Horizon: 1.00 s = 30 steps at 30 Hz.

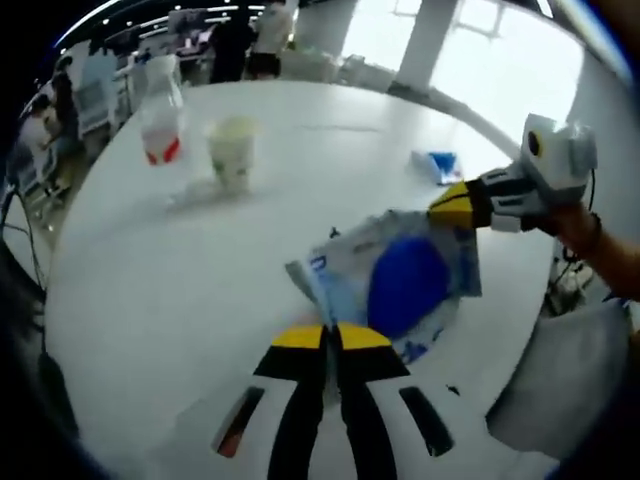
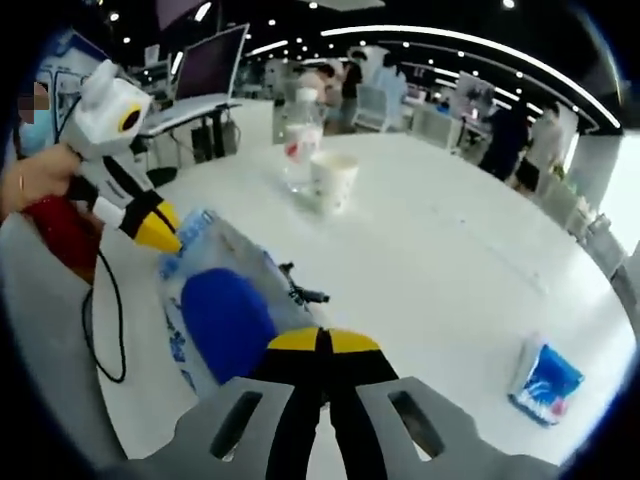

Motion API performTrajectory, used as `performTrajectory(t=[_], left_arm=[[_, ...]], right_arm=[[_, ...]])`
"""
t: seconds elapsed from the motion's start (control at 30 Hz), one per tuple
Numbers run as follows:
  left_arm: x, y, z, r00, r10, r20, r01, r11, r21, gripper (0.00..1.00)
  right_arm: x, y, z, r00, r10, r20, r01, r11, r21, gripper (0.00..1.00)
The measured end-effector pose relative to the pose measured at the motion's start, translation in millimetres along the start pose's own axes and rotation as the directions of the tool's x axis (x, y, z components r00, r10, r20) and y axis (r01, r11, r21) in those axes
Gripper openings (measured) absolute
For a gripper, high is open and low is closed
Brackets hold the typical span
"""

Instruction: Arrange the tabletop items into an orderly group along one side of the table until the central work area is clear of visible clutter.

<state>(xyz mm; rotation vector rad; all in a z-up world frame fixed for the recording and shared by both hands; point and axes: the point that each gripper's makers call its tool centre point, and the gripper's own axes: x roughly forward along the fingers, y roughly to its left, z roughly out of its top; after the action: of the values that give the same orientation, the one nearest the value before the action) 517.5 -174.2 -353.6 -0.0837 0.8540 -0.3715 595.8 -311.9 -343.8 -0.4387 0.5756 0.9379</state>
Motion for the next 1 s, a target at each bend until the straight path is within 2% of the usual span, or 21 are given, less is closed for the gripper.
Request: performTrajectory(t=[0.13, 0.2, 0.23, 0.33, 0.43, 0.47, 0.5, 0.53, 0.6, 0.7, 0.83, 0.93, 1.0], left_arm=[[1, 2.4, -2.1, 1.0, 0.024, -0.01, -0.024, 1.0, 0.01, 0.0], [2, 3.4, -1.3, 1.0, 0.025, 0.001, -0.025, 1.0, -0.012, 0.0], [3, 2.6, 1.6, 0.999, 0.018, 0.027, -0.016, 0.998, -0.064, 0.0], [2, 5.0, -2.2, 1.0, 0.014, 0.009, -0.014, 0.998, -0.06, 0.0], [3, 6.7, -6.0, 1.0, 0.017, 0.006, -0.017, 0.999, -0.052, 0.01], [3, 7.5, -3.7, 0.999, 0.017, 0.032, -0.016, 0.999, -0.044, 0.02], [2, 9.2, -4.2, 0.999, 0.024, 0.033, -0.022, 0.999, -0.039, 0.03], [2, 11.8, -4.5, 0.999, 0.039, 0.028, -0.038, 0.998, -0.047, 0.05], [0, 14.4, -7.5, 0.999, 0.051, 0.005, -0.051, 0.999, -0.013, 0.08], [1, 11.3, -5.8, 0.999, 0.029, 0.02, -0.029, 0.999, -0.025, 0.17], [-5, 11.7, -6.3, 0.999, 0.04, 0.016, -0.04, 0.999, 0.002, 0.32], [-11, 11.6, -6.6, 0.999, 0.032, 0.016, -0.032, 0.999, 0.001, 0.36], [-13, 9.1, -9.7, 1.0, 0.024, 0.008, -0.024, 1.0, 0.017, 0.38]], right_arm=[[2, 0, -4.4, 1.0, -0.02, -0.013, 0.02, 1.0, 0.001, 0.01], [3, -2, -6.0, 1.0, -0.019, -0.017, 0.019, 1.0, 0.008, 0.01], [3, -6, -7.1, 0.999, -0.043, -0.018, 0.044, 0.998, 0.055, 0.01], [-6, -13, -6.7, 0.996, -0.082, -0.018, 0.084, 0.983, 0.161, 0.03], [-20, -11, -11.6, 0.996, -0.084, -0.033, 0.09, 0.966, 0.243, 0.17], [-23, -10, -13.6, 0.996, -0.079, -0.036, 0.086, 0.963, 0.256, 0.21], [-28, -8, -16.7, 0.996, -0.082, -0.037, 0.089, 0.953, 0.288, 0.27], [-29, -7, -18.1, 0.996, -0.079, -0.041, 0.087, 0.953, 0.289, 0.31], [-34, -4, -25.6, 0.995, -0.076, -0.068, 0.095, 0.939, 0.33, 0.37], [-38, 8, -32.1, 0.995, -0.037, -0.092, 0.066, 0.937, 0.342, 0.39], [-44, 17, -41.6, 0.991, -0.026, -0.13, 0.075, 0.92, 0.384, 0.53], [-47, 27, -50.2, 0.989, -0.001, -0.149, 0.066, 0.897, 0.437, 0.56], [-47, 33, -55.1, 0.988, 0.012, -0.155, 0.058, 0.894, 0.445, 0.6]])
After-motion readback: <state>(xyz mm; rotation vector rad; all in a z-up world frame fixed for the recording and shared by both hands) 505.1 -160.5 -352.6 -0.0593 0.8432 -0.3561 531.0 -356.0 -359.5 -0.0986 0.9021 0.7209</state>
